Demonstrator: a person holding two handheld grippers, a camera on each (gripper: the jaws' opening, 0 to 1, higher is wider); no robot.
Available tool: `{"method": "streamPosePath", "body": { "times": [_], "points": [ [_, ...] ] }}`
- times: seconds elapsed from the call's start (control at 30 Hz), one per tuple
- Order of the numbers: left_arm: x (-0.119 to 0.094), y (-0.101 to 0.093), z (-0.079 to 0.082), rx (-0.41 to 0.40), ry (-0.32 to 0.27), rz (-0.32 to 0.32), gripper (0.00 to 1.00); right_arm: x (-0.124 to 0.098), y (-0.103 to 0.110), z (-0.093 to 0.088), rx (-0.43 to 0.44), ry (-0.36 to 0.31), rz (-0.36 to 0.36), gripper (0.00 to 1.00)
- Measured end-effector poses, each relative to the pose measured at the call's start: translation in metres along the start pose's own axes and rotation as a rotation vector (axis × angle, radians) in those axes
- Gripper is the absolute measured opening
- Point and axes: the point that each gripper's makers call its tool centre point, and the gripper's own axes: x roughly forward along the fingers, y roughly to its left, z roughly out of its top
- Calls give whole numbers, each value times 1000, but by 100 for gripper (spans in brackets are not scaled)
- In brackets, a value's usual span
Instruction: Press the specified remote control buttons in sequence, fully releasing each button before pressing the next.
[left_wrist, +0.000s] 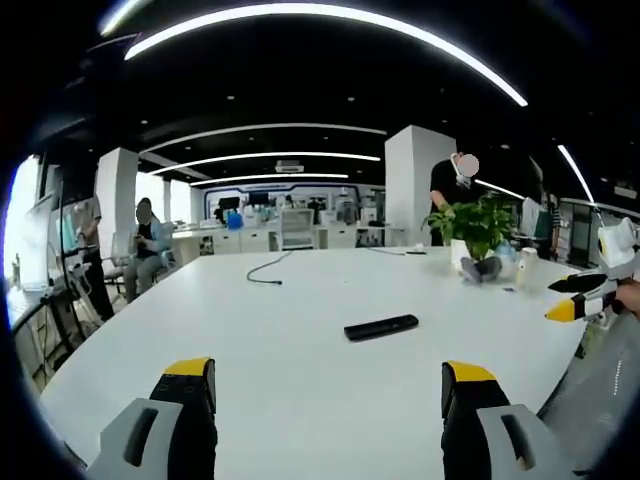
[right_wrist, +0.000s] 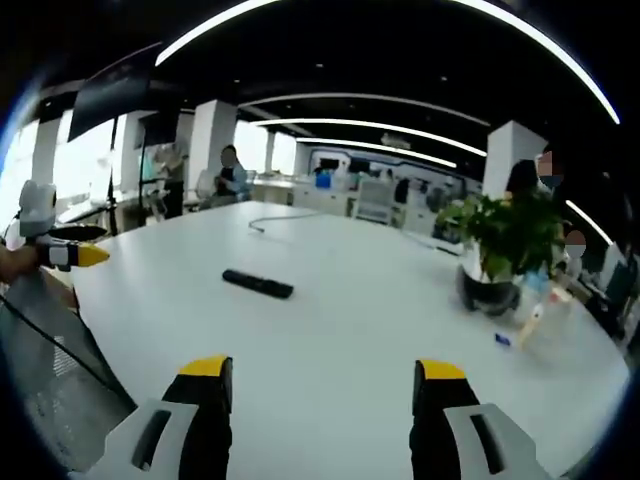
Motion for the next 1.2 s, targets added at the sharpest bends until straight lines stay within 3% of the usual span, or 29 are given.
{"method": "streamPosePath", "body": {
  "times": [1.2],
  "points": [
    [1,0,-1,2,7,-1,96,-1,-4,6,16,-40,-15,70]
  ]
}}
